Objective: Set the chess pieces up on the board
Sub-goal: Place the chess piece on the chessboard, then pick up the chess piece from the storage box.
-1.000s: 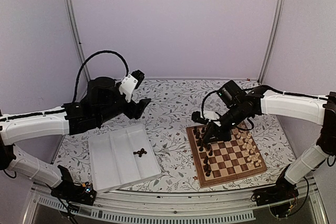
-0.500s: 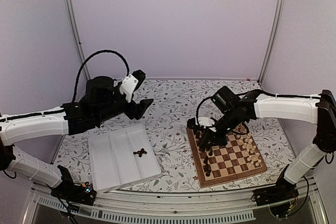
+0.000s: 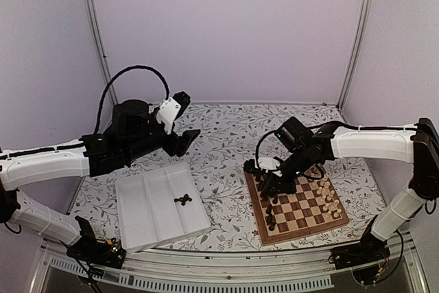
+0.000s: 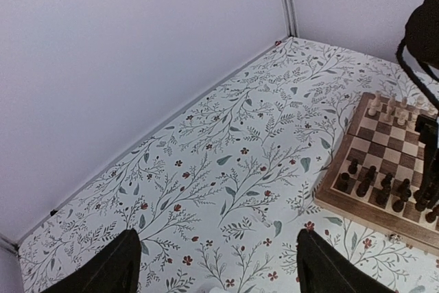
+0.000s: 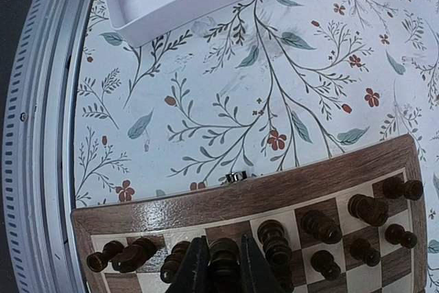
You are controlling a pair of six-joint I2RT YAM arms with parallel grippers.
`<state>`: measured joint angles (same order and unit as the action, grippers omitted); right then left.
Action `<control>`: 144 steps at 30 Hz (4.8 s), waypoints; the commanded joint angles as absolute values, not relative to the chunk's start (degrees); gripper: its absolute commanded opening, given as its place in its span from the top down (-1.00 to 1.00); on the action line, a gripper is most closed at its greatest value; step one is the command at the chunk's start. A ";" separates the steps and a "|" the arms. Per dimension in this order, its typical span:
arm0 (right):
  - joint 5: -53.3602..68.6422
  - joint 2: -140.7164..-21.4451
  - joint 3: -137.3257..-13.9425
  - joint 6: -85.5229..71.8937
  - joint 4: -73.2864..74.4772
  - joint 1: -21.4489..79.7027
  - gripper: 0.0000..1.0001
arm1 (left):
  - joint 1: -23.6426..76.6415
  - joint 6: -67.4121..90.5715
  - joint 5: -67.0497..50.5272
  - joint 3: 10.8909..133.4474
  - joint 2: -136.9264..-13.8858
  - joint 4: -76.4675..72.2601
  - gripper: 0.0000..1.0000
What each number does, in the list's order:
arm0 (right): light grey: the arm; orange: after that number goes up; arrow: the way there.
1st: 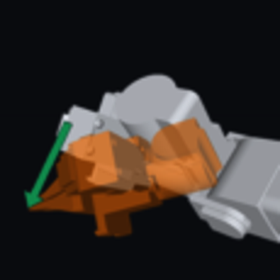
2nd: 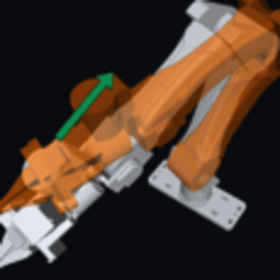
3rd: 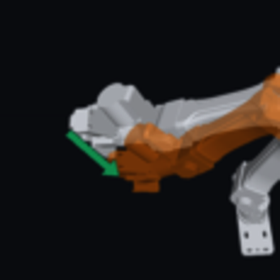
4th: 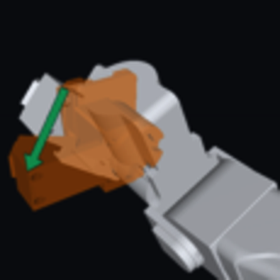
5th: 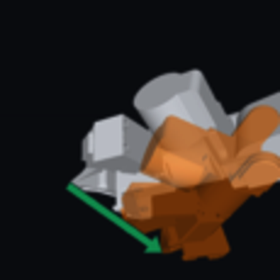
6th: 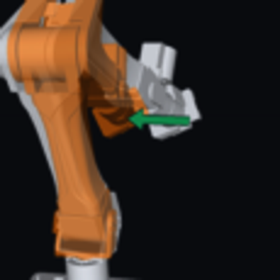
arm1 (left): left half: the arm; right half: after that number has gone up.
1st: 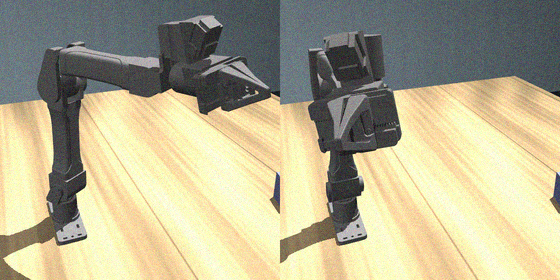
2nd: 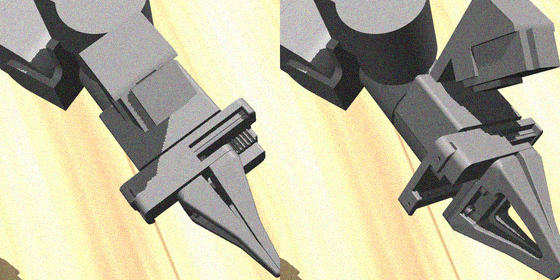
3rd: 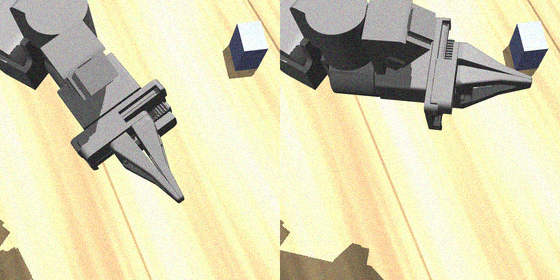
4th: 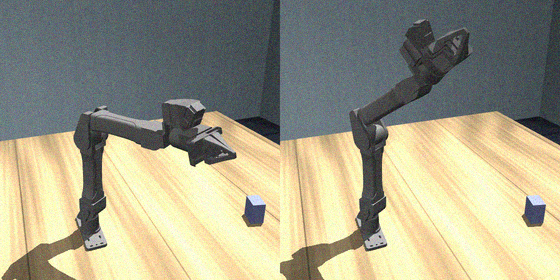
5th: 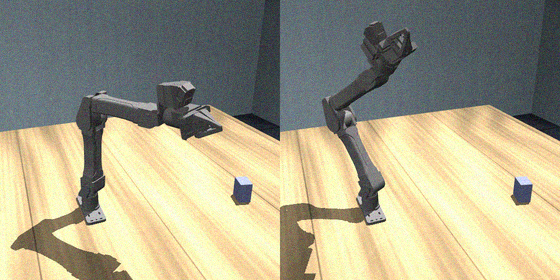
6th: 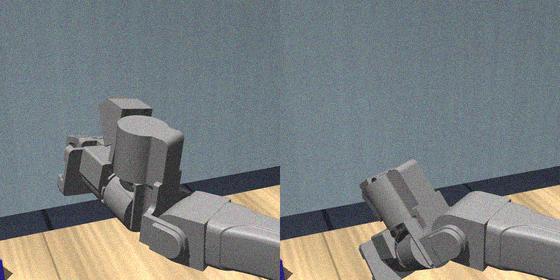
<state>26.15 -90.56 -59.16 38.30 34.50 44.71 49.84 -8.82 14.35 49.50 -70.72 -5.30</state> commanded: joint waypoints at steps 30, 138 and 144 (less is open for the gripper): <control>24.70 -93.34 -57.85 38.85 32.94 46.13 0.64 | 49.61 -9.39 13.16 50.45 -71.02 -4.17 -0.60; 27.74 -108.24 -85.45 33.85 36.54 54.14 0.31 | 34.48 20.28 -25.17 42.85 -81.18 13.08 0.86; 15.46 -110.94 -88.42 32.81 29.93 58.95 0.31 | 32.09 25.51 -29.46 41.25 -80.72 9.90 0.84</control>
